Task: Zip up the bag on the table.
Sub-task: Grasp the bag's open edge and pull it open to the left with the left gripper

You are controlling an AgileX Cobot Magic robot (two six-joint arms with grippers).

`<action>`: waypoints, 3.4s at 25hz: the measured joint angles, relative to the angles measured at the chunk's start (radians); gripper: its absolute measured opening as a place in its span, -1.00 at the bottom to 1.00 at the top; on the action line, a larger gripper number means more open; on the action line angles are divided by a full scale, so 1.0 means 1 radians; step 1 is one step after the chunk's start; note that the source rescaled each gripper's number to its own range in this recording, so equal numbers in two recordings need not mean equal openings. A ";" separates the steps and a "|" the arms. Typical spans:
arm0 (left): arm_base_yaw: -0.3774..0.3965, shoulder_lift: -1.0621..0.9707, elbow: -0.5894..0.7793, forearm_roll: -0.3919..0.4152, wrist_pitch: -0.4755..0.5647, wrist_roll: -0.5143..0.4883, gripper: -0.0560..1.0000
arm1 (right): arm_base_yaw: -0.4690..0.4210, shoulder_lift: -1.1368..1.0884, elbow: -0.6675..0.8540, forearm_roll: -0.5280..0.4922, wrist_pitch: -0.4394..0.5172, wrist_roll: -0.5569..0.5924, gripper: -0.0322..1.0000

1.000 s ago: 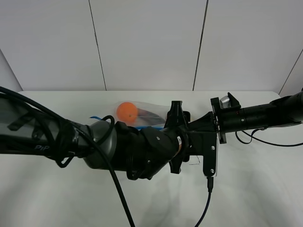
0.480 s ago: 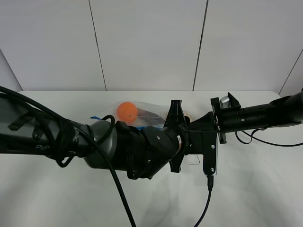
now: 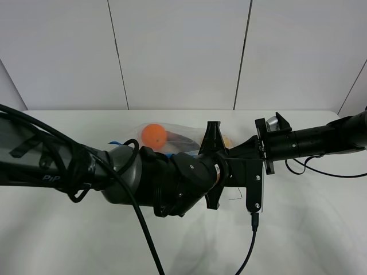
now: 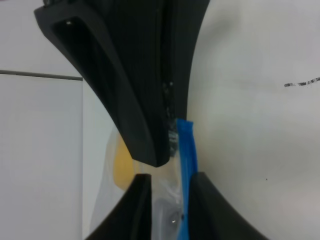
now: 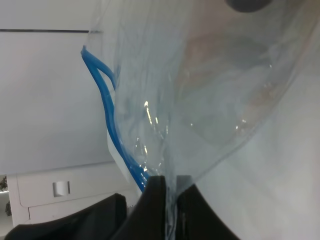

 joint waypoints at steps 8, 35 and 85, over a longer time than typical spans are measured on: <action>0.000 0.000 0.000 0.001 -0.008 0.000 -0.75 | 0.000 0.000 0.000 0.000 0.000 0.001 -0.94; 0.068 0.000 0.018 0.001 -0.071 0.000 -0.27 | 0.000 0.000 0.000 0.004 0.000 0.011 -0.94; 0.183 -0.002 0.094 0.018 -0.007 0.077 -0.88 | 0.003 0.000 0.000 0.012 -0.009 0.011 -0.94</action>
